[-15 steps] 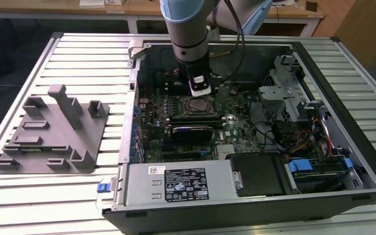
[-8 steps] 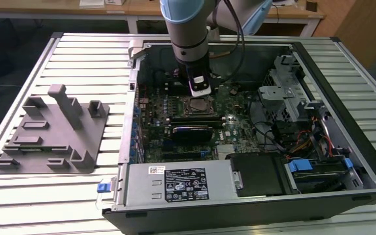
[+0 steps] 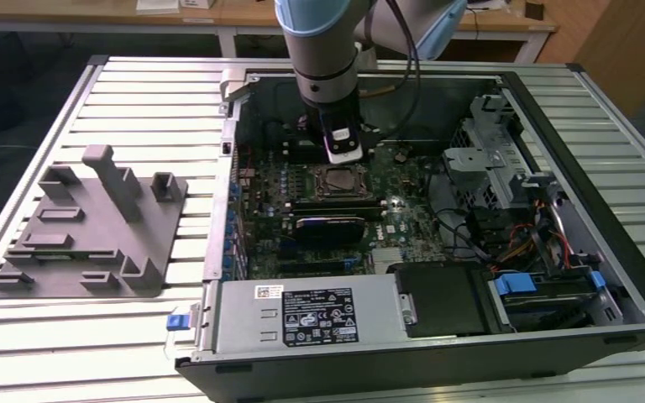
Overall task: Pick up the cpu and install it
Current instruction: 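Install the first cpu locking lever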
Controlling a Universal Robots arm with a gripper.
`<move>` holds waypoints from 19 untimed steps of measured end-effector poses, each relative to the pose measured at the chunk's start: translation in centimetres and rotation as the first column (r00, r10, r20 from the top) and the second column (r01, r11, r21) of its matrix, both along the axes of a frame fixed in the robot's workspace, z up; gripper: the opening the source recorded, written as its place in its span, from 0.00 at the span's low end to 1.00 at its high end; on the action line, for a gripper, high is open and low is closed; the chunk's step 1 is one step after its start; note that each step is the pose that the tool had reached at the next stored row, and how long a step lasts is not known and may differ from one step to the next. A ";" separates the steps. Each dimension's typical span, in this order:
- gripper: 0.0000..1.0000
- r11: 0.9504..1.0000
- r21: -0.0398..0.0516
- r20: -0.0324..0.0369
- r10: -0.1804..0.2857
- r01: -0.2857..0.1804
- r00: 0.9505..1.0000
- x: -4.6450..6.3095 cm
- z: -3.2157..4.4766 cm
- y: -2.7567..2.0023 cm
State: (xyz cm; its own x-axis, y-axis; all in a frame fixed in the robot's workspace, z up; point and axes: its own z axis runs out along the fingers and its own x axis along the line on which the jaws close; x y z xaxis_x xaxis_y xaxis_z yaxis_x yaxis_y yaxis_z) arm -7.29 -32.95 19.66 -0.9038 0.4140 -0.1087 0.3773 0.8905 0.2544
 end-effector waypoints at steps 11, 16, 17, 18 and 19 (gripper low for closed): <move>0.11 0.999 0.000 0.000 -0.047 0.047 0.999 -0.1 0.01 0.46; 0.11 0.999 0.000 0.002 -0.047 0.047 0.999 -0.2 -0.05 0.48; 0.11 0.999 0.000 0.003 -0.047 0.047 0.999 -0.2 -0.09 0.49; 0.11 0.999 0.000 0.003 -0.047 0.047 0.999 -0.3 -0.13 0.51; 0.11 0.999 0.000 0.004 -0.047 0.047 0.999 -0.3 -0.17 0.52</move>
State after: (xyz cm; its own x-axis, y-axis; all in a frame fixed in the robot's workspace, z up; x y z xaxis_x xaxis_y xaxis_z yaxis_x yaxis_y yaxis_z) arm -7.58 -32.43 19.49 -0.8829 0.4560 -0.1122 0.4178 0.8718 0.2559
